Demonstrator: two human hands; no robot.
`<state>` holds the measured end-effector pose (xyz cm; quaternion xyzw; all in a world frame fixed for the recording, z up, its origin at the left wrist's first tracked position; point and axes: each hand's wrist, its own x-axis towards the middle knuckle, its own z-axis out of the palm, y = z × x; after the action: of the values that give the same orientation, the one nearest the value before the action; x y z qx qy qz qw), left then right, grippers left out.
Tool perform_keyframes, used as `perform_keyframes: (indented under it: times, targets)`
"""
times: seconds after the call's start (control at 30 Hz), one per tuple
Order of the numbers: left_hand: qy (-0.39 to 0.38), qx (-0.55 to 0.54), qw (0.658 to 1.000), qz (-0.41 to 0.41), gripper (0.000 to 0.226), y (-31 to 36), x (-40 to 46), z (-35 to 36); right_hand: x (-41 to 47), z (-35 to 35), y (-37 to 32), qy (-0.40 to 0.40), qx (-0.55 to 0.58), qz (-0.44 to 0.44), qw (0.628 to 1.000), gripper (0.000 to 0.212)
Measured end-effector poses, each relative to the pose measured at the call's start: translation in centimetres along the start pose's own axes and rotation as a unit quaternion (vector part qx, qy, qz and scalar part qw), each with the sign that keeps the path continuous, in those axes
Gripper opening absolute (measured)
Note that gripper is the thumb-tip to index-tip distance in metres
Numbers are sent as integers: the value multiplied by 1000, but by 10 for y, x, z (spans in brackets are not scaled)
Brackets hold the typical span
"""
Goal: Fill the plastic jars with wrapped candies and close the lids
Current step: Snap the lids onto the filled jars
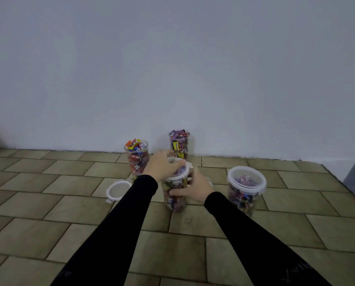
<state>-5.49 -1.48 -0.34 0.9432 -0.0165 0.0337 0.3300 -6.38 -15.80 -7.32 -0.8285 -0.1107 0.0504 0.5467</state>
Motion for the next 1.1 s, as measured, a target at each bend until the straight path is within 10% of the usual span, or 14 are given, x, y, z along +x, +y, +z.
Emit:
perform_keyframes:
  times: [0.23, 0.73, 1.1]
  targets:
    - [28, 11, 1000, 9, 77, 0, -8, 8, -5, 6, 8, 20, 38, -13, 999, 130]
    - [104, -86, 991, -8, 67, -5, -10, 19, -3, 10, 13, 34, 74, -53, 995, 101]
    - [-27, 6, 991, 133, 89, -38, -19, -13, 1, 6, 11, 11, -2, -50, 999, 93]
